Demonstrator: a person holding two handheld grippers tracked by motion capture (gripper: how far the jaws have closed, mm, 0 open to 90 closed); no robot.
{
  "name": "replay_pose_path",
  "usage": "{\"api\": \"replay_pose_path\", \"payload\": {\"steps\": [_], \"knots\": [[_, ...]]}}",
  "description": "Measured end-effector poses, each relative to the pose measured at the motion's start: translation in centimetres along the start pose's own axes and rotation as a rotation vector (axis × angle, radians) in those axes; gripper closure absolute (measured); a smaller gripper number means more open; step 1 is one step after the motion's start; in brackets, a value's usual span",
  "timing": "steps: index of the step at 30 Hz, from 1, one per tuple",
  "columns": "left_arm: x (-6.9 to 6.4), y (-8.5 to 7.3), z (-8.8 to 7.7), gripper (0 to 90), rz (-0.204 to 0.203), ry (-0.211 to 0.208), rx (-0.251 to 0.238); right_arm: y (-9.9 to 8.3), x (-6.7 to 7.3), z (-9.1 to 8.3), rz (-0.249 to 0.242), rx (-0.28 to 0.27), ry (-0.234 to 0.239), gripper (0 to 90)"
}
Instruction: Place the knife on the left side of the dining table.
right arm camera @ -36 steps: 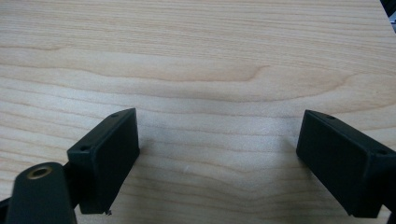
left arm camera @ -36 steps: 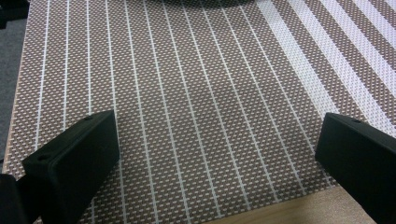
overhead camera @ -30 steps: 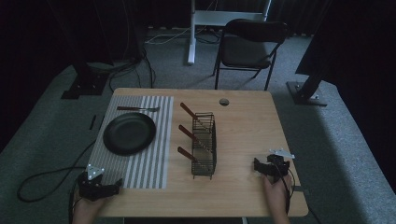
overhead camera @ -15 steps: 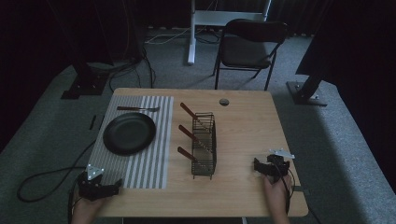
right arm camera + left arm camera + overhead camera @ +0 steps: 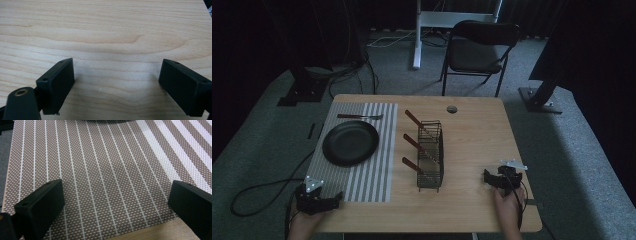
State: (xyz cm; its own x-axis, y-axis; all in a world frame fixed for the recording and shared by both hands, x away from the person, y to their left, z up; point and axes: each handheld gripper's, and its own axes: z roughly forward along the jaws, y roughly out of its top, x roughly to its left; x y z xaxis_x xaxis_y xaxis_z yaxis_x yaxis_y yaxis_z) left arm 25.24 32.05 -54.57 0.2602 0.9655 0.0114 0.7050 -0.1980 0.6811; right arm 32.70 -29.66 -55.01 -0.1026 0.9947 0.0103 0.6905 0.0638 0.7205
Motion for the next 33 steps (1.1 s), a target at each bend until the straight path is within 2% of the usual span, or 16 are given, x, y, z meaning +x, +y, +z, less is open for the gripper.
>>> {"api": "replay_pose_path", "payload": {"steps": [6, 9, 13, 17, 18, 20, 23, 24, 28, 33], "knots": [[-0.2, 0.0, -0.3, 3.4, -0.009, 0.0, -0.014, 0.0, 0.0, 0.0, 0.0, 0.0, 0.0, 12.2], [-0.1, 0.2, -0.5, 3.4, -0.022, -0.023, -0.026, 0.0, 0.0, 0.0, 0.001, 0.0, 0.0, 12.2], [-0.7, 0.5, -0.9, 3.4, -0.015, -0.048, -0.029, 0.0, 0.0, 0.0, 0.0, 0.0, 0.0, 12.2], [-2.1, 1.2, -1.5, 3.5, 0.019, -0.08, -0.042, 0.0, 0.0, 0.0, 0.0, 0.0, 0.0, 12.2], [-2.1, 1.2, -1.5, 3.5, 0.019, -0.08, -0.042, 0.0, 0.0, 0.0, 0.001, 0.0, 0.0, 12.2], [-3.0, 1.6, -1.8, 3.5, 0.047, -0.103, -0.051, 0.0, 0.0, 0.0, 0.001, 0.0, 0.0, 12.2], [-3.4, 1.8, -1.9, 4.0, 0.056, -0.114, -0.056, 0.0, 0.0, 0.0, 0.001, 0.0, 0.0, 12.2], [-4.0, 2.1, -2.1, 4.0, 0.07, -0.136, -0.065, 0.0, 0.0, 0.0, 0.001, 0.0, 0.0, 12.2], [-5.0, 2.5, -2.4, 4.3, 0.094, -0.156, -0.073, 0.0, 0.0, 0.0, 0.001, 0.0, 0.0, 12.2], [-6.4, 3.3, -2.9, 5.3, 0.119, -0.206, -0.092, 0.0, 0.0, 0.0, 0.001, 0.0, 0.0, 12.2]]}}
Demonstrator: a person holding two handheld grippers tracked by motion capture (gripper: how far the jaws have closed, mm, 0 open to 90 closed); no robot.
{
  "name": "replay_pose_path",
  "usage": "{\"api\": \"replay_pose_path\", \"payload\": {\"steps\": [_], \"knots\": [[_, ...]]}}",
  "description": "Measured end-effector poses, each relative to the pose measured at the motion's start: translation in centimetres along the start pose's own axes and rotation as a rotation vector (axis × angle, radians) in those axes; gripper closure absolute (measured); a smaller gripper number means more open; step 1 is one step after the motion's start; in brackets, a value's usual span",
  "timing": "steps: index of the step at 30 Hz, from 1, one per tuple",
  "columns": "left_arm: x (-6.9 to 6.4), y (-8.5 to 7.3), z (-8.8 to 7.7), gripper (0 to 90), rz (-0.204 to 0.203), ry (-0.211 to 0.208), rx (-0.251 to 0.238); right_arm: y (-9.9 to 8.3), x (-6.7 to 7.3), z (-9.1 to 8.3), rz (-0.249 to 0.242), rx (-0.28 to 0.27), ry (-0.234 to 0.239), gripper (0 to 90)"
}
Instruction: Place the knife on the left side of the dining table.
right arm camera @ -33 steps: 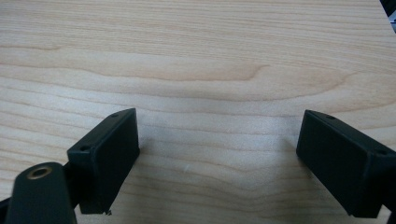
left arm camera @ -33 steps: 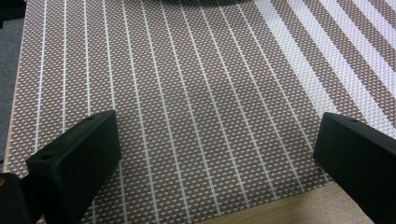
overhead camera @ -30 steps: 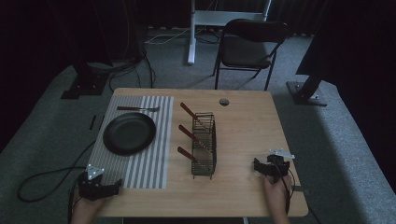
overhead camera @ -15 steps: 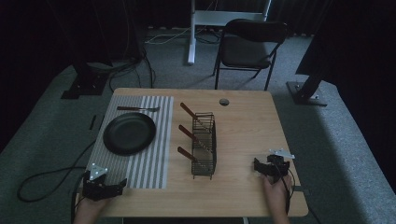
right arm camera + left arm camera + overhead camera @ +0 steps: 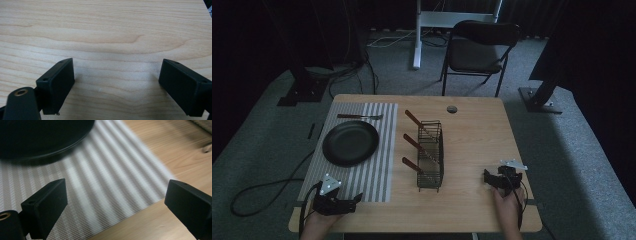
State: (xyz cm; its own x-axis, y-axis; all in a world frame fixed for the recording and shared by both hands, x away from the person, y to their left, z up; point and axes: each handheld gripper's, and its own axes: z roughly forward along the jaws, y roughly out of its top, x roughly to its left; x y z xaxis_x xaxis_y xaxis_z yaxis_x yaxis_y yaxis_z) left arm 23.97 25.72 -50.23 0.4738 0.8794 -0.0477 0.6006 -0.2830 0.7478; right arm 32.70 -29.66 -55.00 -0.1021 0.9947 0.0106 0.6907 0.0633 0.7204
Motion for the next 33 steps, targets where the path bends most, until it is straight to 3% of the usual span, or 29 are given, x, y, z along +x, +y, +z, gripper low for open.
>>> {"api": "replay_pose_path", "payload": {"steps": [14, 30, 33], "knots": [[-3.6, 3.3, -0.5, 5.4, 0.079, -0.088, -0.046, 0.0, 0.0, 0.0, -0.001, 0.0, 0.0, 12.2], [-6.9, 6.1, -0.4, 5.4, 0.094, -0.211, -0.086, 0.0, 0.0, 0.0, 0.0, 0.0, 0.0, 12.2], [-7.4, 6.6, -0.2, 5.4, 0.106, -0.216, -0.091, 0.0, 0.0, 0.0, -0.001, 0.0, 0.0, 12.2]]}}
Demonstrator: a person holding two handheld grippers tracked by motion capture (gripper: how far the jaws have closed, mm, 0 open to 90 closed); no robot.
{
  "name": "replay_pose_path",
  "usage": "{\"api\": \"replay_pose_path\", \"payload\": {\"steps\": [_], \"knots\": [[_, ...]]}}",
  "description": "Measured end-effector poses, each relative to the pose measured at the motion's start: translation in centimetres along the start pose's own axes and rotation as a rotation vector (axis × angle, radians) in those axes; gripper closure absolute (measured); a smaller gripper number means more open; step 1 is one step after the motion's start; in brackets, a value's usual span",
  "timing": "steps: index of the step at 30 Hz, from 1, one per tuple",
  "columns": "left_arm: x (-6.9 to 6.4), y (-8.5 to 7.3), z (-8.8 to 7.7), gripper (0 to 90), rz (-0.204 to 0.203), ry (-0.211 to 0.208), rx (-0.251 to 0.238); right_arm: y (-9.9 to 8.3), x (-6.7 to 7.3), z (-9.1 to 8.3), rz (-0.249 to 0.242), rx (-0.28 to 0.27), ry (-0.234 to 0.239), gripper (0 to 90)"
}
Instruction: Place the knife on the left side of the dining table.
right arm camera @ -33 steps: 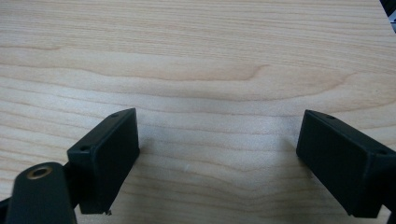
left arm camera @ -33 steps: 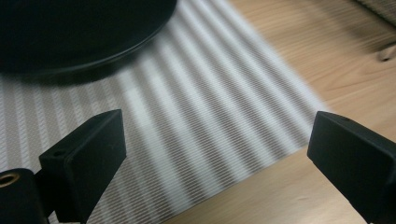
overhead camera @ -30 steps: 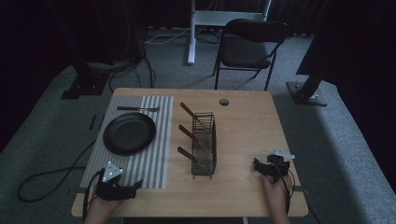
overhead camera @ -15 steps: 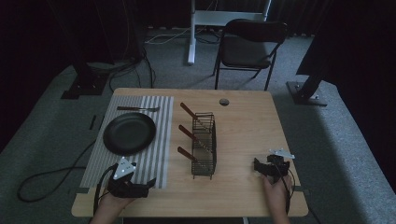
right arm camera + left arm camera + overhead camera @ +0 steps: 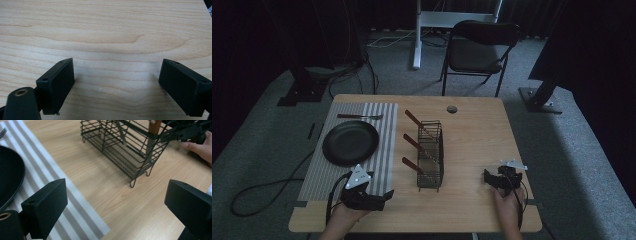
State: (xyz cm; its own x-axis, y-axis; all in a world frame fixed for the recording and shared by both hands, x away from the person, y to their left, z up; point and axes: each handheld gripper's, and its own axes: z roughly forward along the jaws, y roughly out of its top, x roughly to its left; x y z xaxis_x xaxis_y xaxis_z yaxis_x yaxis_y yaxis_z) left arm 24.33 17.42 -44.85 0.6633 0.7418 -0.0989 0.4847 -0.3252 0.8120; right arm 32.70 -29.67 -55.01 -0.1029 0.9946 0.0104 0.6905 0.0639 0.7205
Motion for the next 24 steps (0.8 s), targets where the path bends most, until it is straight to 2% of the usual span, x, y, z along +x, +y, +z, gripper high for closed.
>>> {"api": "replay_pose_path", "payload": {"steps": [2, 8, 16, 20, 24], "knots": [[-0.2, 0.3, 0.2, 5.4, -0.001, -0.019, -0.005, 0.0, 0.0, 0.0, 0.0, 0.0, 0.0, 12.2], [-0.8, 1.5, 0.7, 5.4, 0.01, -0.032, -0.011, 0.0, 0.0, 0.0, 0.0, 0.0, 0.0, 12.2], [-1.6, 2.9, 1.1, 5.5, 0.02, -0.025, -0.013, 0.0, 0.0, 0.0, 0.0, 0.0, 0.0, 12.2], [-2.0, 3.8, 1.7, 5.5, 0.001, -0.042, -0.019, 0.0, 0.0, 0.0, -0.001, 0.0, 0.0, 12.2], [-2.2, 4.6, 2.2, 5.5, -0.018, -0.039, -0.027, 0.0, 0.0, 0.0, -0.001, 0.0, 0.0, 12.2]]}}
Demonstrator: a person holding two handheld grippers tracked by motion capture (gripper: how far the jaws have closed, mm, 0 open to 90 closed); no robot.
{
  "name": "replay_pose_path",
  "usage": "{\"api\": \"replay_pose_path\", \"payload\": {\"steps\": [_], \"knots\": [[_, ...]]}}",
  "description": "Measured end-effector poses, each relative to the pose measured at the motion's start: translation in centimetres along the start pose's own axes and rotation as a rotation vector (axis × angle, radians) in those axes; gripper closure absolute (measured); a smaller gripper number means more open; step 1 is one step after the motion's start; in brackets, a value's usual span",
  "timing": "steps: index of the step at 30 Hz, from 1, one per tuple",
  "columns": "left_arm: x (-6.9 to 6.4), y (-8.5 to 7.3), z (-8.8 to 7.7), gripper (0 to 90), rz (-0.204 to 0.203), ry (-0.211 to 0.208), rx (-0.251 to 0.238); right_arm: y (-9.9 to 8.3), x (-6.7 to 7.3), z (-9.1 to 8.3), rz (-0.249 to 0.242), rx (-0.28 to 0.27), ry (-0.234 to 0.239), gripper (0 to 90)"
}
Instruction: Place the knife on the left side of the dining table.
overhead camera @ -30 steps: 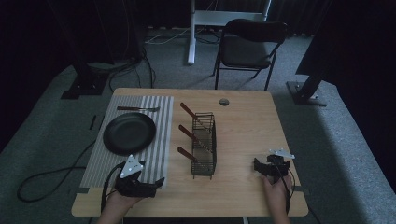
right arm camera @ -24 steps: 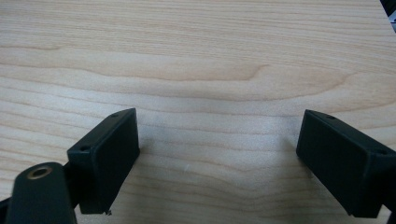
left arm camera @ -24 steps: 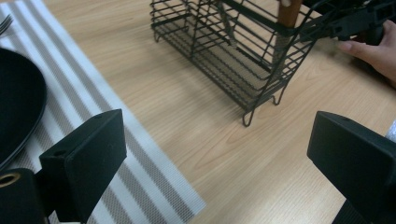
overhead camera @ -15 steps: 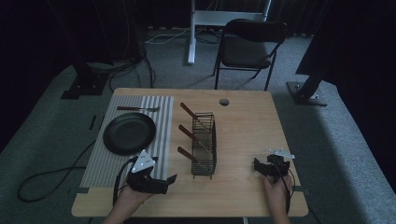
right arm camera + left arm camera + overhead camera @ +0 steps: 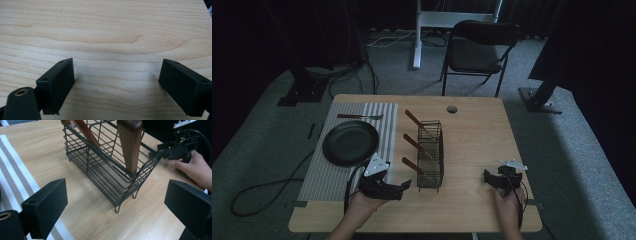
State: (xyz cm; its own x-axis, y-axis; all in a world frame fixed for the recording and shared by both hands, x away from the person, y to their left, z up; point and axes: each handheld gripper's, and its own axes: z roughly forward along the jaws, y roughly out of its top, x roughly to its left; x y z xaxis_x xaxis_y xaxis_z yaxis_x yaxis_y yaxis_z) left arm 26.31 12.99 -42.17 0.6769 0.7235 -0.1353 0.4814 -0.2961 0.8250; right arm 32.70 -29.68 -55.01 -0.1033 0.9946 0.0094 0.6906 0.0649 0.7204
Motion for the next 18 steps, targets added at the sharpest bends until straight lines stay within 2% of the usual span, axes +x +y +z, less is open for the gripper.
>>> {"api": "replay_pose_path", "payload": {"steps": [5, 9, 10, 11, 14, 17, 18], "knots": [[-0.5, 0.8, 0.4, 5.4, 0.018, -0.008, -0.003, 0.0, 0.0, 0.0, 0.0, 0.0, 0.0, 12.2], [-0.4, 1.3, 1.2, 6.1, -0.01, -0.006, 0.013, 0.0, 0.0, 0.0, 0.0, 0.0, 0.0, 12.2], [-0.4, 1.3, 1.2, 9.8, -0.01, -0.006, 0.013, 0.0, 0.0, 0.0, 0.0, 0.0, 0.0, 12.2], [-0.3, 1.4, 1.7, 9.8, -0.031, -0.012, 0.015, 0.0, 0.0, 0.0, 0.0, 0.0, 0.0, 12.2], [-0.4, 1.4, 2.0, 17.2, -0.03, -0.015, 0.0, 0.0, 0.0, 0.0, 0.0, 0.0, 0.0, 12.3], [-0.2, 1.4, 2.0, 32.0, -0.033, -0.038, -0.019, 0.0, 0.0, 0.0, 0.0, 0.0, 0.0, 12.3], [-0.1, 1.4, 2.1, 32.0, -0.038, -0.043, -0.026, 0.0, 0.0, 0.0, 0.0, 0.0, 0.0, 12.3]]}}
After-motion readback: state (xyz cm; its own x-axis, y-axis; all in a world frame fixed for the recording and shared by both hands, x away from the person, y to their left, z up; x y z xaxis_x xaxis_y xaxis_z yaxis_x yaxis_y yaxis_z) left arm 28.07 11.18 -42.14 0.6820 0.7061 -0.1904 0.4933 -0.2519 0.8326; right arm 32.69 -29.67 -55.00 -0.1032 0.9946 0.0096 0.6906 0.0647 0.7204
